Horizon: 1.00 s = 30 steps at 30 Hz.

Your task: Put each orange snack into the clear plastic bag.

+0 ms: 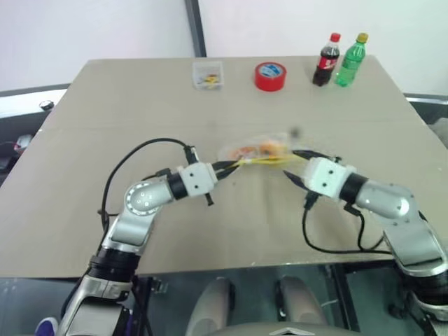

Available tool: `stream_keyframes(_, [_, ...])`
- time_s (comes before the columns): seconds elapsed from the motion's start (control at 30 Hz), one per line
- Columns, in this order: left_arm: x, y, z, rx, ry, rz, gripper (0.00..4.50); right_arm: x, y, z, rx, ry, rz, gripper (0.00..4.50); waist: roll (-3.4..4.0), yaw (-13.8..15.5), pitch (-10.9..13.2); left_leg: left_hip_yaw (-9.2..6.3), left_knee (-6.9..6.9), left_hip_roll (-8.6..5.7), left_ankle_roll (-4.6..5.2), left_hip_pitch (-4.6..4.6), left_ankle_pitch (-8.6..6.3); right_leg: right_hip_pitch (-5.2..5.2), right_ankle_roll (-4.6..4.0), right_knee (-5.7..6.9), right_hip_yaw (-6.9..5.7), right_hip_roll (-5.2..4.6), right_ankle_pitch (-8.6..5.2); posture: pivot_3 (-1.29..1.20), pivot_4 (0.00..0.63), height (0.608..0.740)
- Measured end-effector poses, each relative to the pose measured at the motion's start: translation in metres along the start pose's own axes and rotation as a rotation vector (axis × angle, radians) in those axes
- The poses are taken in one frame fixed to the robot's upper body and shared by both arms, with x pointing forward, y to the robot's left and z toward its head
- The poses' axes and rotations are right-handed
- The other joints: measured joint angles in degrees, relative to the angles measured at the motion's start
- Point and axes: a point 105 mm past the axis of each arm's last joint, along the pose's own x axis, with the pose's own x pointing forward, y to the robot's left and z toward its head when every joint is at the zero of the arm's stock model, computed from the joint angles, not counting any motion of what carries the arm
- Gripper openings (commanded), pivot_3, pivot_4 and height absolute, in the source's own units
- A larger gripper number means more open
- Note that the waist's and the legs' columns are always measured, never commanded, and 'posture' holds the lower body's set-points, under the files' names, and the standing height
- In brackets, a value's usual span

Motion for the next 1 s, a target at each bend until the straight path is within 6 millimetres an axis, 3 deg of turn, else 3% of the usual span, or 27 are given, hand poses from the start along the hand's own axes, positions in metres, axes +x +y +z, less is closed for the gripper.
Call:
stream_keyframes(0.1, [0.002,0.001,0.002,0.010,-0.005,-0.005,0.00,0.022,0.005,0.013,-0.085,-0.049,0.050,2.33,0.00,0.2,0.0,-0.02,0.00,-0.04,0.00,-0.06,0.00,-0.03,0.00,-0.04,-0.02,-0.05,0.00,0.00,0.150,0.740])
stream_keyframes(0.27, [0.002,0.002,0.002,0.010,-0.003,-0.002,0.00,0.035,0.005,0.015,-0.179,-0.067,0.077,2.33,0.00,0.6,0.0,-0.12,-0.01,-0.07,-0.01,-0.17,-0.01,-0.05,-0.01,-0.14,-0.12,-0.10,-0.01,0.00,0.150,0.740])
stream_keyframes(0.43, [0.003,0.003,0.002,0.011,-0.003,0.005,0.00,0.040,0.004,0.013,-0.207,-0.066,0.084,0.76,0.00,0.5,0.0,-0.13,-0.02,-0.07,0.00,-0.16,-0.01,-0.06,-0.01,-0.10,-0.12,-0.09,-0.01,0.00,0.150,0.740])
stream_keyframes(1.0, [0.004,0.006,0.007,0.005,0.004,0.015,0.00,0.045,0.004,0.016,-0.305,-0.094,0.095,0.76,0.00,0.4,0.0,-0.13,-0.02,-0.07,-0.01,-0.16,-0.01,-0.06,-0.01,-0.09,-0.12,-0.09,-0.01,0.00,0.150,0.740])
